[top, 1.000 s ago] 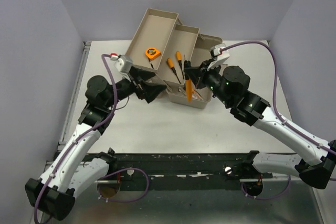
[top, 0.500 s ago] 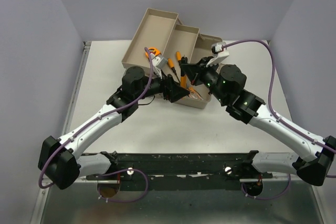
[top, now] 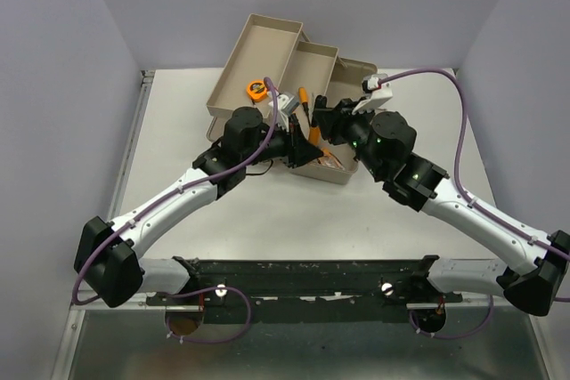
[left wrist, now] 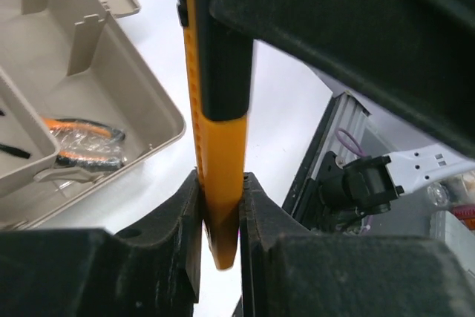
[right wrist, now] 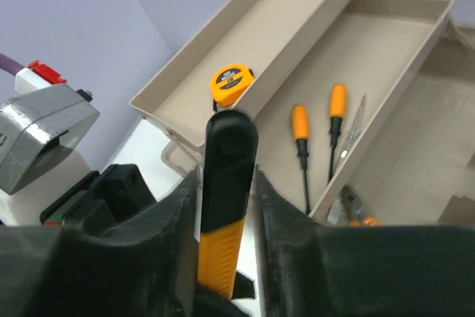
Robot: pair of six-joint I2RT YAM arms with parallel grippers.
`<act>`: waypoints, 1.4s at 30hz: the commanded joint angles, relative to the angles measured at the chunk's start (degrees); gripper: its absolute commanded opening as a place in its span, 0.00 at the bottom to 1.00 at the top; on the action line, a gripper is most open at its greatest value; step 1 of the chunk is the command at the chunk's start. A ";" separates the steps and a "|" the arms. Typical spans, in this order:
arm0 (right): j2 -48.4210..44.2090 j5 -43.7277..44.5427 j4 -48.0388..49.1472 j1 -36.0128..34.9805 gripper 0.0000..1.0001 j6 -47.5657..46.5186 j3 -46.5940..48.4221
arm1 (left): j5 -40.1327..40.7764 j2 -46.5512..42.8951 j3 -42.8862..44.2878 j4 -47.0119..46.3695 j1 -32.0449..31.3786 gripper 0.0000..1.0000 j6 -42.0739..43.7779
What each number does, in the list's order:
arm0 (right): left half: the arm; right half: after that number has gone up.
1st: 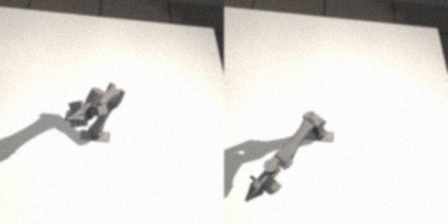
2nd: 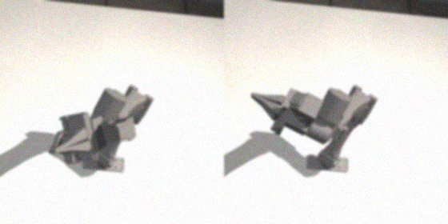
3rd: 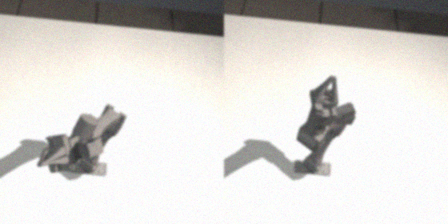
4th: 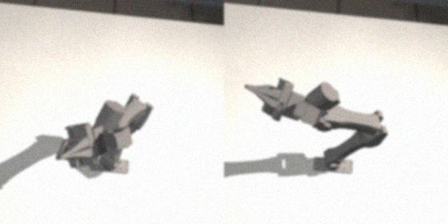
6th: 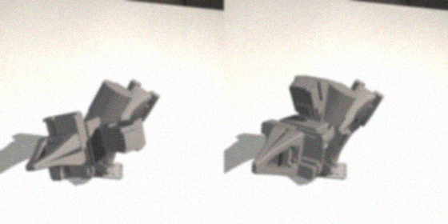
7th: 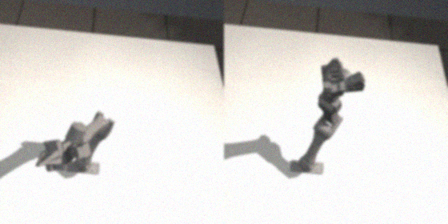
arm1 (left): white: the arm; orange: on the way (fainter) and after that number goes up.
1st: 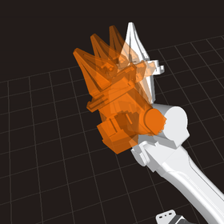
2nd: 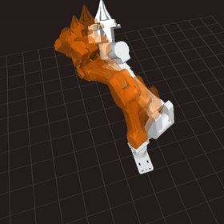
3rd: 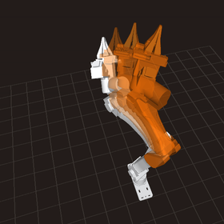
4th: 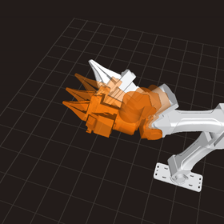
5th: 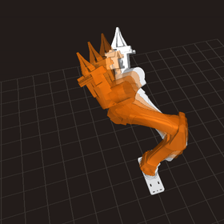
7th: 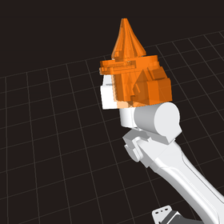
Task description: Pack the tool kit
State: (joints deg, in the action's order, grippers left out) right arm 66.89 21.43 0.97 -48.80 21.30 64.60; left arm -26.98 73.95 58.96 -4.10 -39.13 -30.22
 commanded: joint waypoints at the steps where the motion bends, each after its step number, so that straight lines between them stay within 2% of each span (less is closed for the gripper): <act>1: -0.71 6.51 -5.54 -0.42 0.58 -1.08 0.79 | 6.59 -0.04 4.14 4.00 0.64 0.00 1.56; 3: -1.24 8.18 -5.98 -0.51 0.75 -2.31 0.62 | 7.21 0.14 6.94 7.51 1.77 0.00 3.05; 5: -2.38 10.37 -6.16 -0.42 0.84 -3.37 0.35 | 6.77 0.75 10.28 10.94 4.14 0.00 4.37; 7: -4.22 12.66 -6.68 -0.34 0.87 -4.42 -0.08 | 5.55 1.37 13.10 13.40 7.57 0.00 5.34; 10: -7.55 15.21 -6.51 -0.33 0.90 -5.48 -1.93 | 2.56 3.56 17.49 18.58 14.33 0.00 6.04; 15: -13.09 17.06 -6.42 -0.34 0.90 -5.83 -5.70 | 1.58 12.16 30.39 32.10 22.34 0.00 12.97; 18: -15.82 17.68 -6.60 -0.33 0.90 -4.87 -8.08 | 4.90 20.41 40.94 43.53 24.89 0.00 19.38; 22: -19.34 17.77 -6.34 -0.34 0.90 -2.32 -11.68 | 11.07 29.30 51.32 51.45 27.53 0.00 22.57; 24: -20.48 17.77 -6.42 -0.34 0.90 -1.53 -12.83 | 11.34 32.03 53.88 53.75 28.15 0.00 23.45; 29: -21.72 18.03 -6.60 -0.34 0.90 -1.00 -14.24 | 15.37 33.18 52.93 53.67 28.24 0.00 24.94; 31: -21.72 17.94 -6.77 -0.42 0.90 -0.82 -14.24 | 16.87 33.10 52.66 53.76 28.24 0.09 25.29; 33: -21.63 17.68 -7.12 -0.34 0.90 -0.65 -14.15 | 17.05 32.84 52.14 53.32 28.24 0.25 25.30; 36: -21.46 17.77 -7.56 -0.25 0.90 -0.12 -14.41 | 16.53 32.49 51.43 52.70 28.32 0.41 25.21; 38: -21.45 17.59 -7.92 -0.25 0.90 0.32 -14.50 | 16.09 32.13 50.91 52.18 28.24 0.57 25.30; 39: -21.54 17.59 -8.00 -0.33 0.90 0.32 -14.50 | 15.65 31.96 50.56 51.74 28.24 0.62 25.30; 42: -21.89 17.86 -8.79 -0.42 0.90 0.41 -14.41 | 15.29 31.08 50.29 51.38 28.15 0.67 24.95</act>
State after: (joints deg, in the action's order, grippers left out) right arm 45.78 37.23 -6.31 -48.95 20.49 50.85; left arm -12.08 108.01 110.06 47.90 -10.90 -5.39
